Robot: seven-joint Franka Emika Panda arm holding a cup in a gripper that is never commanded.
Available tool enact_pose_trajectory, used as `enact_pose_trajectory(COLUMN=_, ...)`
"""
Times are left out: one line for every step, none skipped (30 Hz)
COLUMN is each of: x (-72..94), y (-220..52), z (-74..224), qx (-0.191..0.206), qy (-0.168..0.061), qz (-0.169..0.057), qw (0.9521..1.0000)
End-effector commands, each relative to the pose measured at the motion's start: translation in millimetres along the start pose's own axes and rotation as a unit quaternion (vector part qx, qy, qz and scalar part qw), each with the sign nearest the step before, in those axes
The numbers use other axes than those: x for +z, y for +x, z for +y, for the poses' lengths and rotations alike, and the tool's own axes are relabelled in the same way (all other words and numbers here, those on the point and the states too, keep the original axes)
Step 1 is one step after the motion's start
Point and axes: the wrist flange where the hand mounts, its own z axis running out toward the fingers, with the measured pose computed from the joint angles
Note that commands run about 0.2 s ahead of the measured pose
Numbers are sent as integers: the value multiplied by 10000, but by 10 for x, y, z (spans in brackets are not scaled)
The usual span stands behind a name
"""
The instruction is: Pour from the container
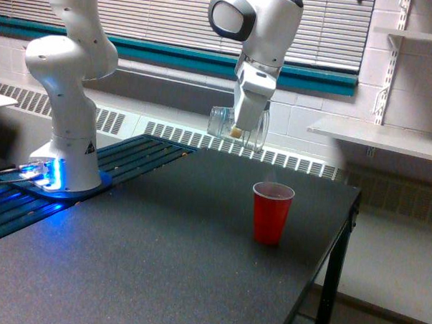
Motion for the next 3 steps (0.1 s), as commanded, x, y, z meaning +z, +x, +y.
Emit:
enact_pose_trajectory(x=-31, y=-13, z=-61, qx=12, qy=33, qz=20, qw=10000)
enact_pose_trajectory(x=-29, y=-19, z=-76, qx=39, qy=39, qz=34, qw=10000)
enact_pose_trajectory(x=-30, y=-25, z=-87, qx=65, qy=45, qz=45, qw=10000)
